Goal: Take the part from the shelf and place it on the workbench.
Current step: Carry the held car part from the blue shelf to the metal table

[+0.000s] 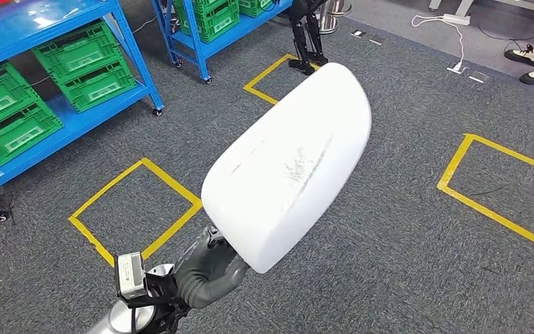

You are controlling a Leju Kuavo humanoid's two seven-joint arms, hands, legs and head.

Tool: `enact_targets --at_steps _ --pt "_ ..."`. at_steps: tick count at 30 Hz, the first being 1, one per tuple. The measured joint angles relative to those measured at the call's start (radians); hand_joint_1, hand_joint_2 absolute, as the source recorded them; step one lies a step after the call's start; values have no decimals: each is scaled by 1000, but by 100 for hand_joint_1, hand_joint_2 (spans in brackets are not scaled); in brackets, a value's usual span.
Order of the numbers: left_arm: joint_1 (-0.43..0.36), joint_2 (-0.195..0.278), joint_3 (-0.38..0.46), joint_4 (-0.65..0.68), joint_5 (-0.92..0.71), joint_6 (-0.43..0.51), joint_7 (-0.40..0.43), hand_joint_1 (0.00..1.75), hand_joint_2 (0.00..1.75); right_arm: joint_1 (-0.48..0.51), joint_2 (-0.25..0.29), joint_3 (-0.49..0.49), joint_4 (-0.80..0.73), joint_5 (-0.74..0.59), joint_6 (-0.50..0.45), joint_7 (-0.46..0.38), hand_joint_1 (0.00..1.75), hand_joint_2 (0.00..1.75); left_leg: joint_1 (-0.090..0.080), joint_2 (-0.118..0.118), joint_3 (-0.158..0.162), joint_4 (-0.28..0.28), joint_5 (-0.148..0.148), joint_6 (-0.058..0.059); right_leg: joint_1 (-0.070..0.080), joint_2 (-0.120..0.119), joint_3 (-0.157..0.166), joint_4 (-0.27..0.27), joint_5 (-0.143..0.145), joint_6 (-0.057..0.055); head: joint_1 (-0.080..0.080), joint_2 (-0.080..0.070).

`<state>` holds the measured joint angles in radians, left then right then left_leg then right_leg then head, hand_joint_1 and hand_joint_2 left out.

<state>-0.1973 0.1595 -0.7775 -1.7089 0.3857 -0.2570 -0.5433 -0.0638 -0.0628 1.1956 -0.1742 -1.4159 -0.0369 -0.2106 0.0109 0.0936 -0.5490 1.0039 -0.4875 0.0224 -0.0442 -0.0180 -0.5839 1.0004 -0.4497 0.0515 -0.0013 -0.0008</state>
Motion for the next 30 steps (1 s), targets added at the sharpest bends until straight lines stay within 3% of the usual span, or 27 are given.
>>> enact_targets --at_steps 2,3,5,6,7,8,10,12,14,15,17,19,21,22,24,25,27,29,30 --pt "3 1 7 7 3 2 -7 175 175 -12 -4 4 0 8 -7 18 0 0 7 -46 -26 67 -52 -8 -1 17 -5 -1 6 -11 -1 0" --pt "4 2 9 10 4 2 -7 175 175 -16 -6 6 0 11 -5 24 0 0 9 -71 -53 131 -93 -10 2 25 -8 -1 9 -15 -1 0" --pt "8 3 10 17 7 5 -7 175 175 -19 -9 9 0 13 0 29 0 0 9 -89 -107 261 -151 -7 9 44 -14 0 13 -21 -2 0" --pt "10 3 10 20 10 6 -6 175 175 -19 -10 11 0 13 0 30 0 0 8 -91 -117 287 -154 -3 13 55 -17 0 15 -23 -2 0" --pt "11 3 10 22 12 8 -5 175 175 -18 -11 12 0 14 0 31 0 0 7 -94 -107 271 -136 5 16 66 -17 0 17 -25 -2 0" --pt "11 3 11 24 13 8 -5 175 175 -18 -12 13 0 14 0 31 0 0 5 -102 -78 215 -101 15 19 78 -17 0 19 -25 -2 0" --pt "12 3 13 25 15 9 -4 175 175 -22 -8 14 -1 16 0 31 0 0 0 -150 -9 78 -39 40 21 102 -18 -1 25 -22 0 0" --pt "13 4 16 26 17 9 -4 175 175 -27 -3 14 -1 19 1 31 0 0 -7 -189 18 14 -17 57 11 124 -26 -3 34 -12 0 0" --pt "13 5 18 27 19 9 -4 175 175 -28 1 15 -2 22 4 30 0 0 -14 -176 22 -4 -8 63 3 147 -33 -12 46 5 -4 0" --pt "14 4 18 27 20 9 -4 175 175 -27 2 15 -1 23 6 28 0 0 -14 -160 30 -22 1 64 6 143 -38 -13 48 9 -5 0" --pt "14 1 19 27 21 8 -4 175 175 -28 0 16 -1 25 9 25 0 0 -12 -128 45 -57 23 68 14 97 -66 33 23 5 -3 0" --pt "19 1 20 27 21 8 -4 175 175 -33 -6 16 -1 27 13 20 0 0 -12 -97 45 -64 31 69 17 46 -125 158 -34 -4 -2 0" --pt "25 1 21 28 21 8 -4 175 175 -33 -12 16 -1 30 15 17 0 0 -14 -67 39 -60 31 67 14 31 -166 258 -68 3 -3 0" --pt "27 1 21 28 22 8 -4 175 175 -31 -14 16 -1 31 16 15 0 0 -14 -54 37 -57 30 65 12 27 -159 255 -65 12 -2 0" --pt "30 1 23 28 22 8 -4 175 175 -27 -21 17 0 31 17 11 0 0 -14 -31 32 -43 23 55 7 0 -79 128 -26 32 -2 0" --pt "32 1 25 28 23 8 -4 175 175 -26 -23 17 0 32 17 9 0 0 -16 -21 28 -34 17 46 7 -21 -37 61 -8 36 -2 0" --pt "37 2 29 27 23 8 -4 175 175 -24 -26 18 1 33 18 5 0 0 -20 -6 23 -16 5 31 11 -43 4 -7 8 25 -3 0" --pt "43 2 34 27 23 7 -4 175 175 -18 -29 20 2 35 19 1 0 0 -20 8 22 -9 2 23 15 -27 -1 -5 11 6 -3 0" --pt "45 2 35 27 23 7 -5 175 175 -14 -30 22 3 36 20 0 0 0 -16 4 21 -6 -3 19 14 -18 -4 -6 14 1 -3 0"
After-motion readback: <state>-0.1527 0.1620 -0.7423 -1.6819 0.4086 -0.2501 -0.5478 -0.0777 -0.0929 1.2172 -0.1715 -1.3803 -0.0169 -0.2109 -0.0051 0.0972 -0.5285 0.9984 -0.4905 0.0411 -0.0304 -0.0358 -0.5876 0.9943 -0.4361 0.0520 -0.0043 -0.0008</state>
